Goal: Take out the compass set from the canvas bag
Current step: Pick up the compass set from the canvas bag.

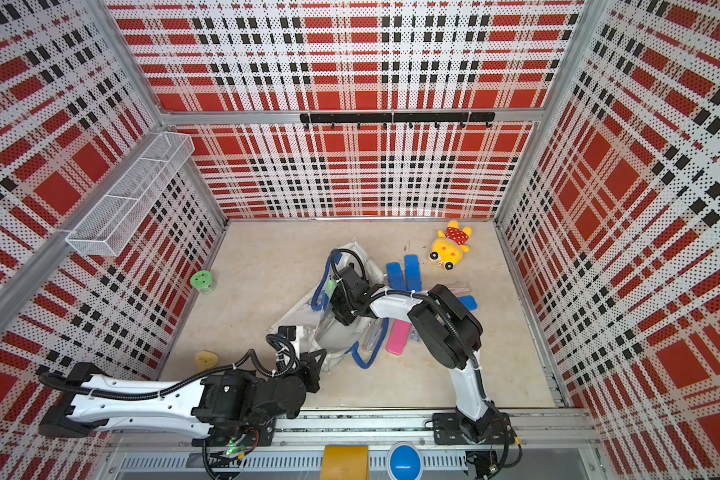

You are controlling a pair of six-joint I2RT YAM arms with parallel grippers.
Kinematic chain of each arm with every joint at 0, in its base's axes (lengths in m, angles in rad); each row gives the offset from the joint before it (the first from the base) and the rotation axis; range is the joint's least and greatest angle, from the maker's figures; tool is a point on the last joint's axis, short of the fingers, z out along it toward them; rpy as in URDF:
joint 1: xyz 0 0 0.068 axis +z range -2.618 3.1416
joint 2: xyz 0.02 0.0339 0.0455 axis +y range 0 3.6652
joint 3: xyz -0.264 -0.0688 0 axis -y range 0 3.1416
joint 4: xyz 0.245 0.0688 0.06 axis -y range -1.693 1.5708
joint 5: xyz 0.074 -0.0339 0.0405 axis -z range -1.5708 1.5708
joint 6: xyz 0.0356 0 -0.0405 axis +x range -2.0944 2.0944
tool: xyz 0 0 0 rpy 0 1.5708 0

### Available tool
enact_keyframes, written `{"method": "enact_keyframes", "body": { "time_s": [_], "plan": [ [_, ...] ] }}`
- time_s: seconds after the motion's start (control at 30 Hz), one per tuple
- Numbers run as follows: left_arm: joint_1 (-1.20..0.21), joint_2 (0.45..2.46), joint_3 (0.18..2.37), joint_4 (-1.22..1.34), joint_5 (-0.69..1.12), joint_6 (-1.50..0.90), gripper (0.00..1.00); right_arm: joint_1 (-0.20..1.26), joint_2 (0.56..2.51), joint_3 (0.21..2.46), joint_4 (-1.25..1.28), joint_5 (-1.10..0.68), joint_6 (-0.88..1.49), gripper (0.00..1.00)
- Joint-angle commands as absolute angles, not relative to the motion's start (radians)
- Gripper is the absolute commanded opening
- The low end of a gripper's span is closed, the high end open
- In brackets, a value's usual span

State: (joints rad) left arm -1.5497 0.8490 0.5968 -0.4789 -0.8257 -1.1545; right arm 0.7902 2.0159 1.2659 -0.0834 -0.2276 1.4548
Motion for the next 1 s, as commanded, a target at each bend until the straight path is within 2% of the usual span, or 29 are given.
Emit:
{"method": "enact_keyframes", "body": {
  "time_s": [0.0, 0.5, 0.73, 0.97],
  "plan": [
    [-1.593, 0.819, 0.591, -0.473, -0.837, -1.178, 0.0, 0.741, 2.067, 1.249, 0.042, -0.208, 1.443, 0.65],
    [-1.6, 0.825, 0.591, -0.52, -0.877, -1.232, 0.0, 0.693, 2.048, 1.251, 0.074, -0.261, 1.384, 0.21],
    [-1.589, 0.813, 0.597, -0.536, -0.902, -1.256, 0.0, 0.7, 2.005, 1.266, 0.052, -0.288, 1.355, 0.13],
    [-1.513, 0.827, 0.658, -0.623, -0.893, -1.284, 0.0, 0.736, 1.884, 1.273, -0.008, -0.293, 1.315, 0.08]
  ]
}}
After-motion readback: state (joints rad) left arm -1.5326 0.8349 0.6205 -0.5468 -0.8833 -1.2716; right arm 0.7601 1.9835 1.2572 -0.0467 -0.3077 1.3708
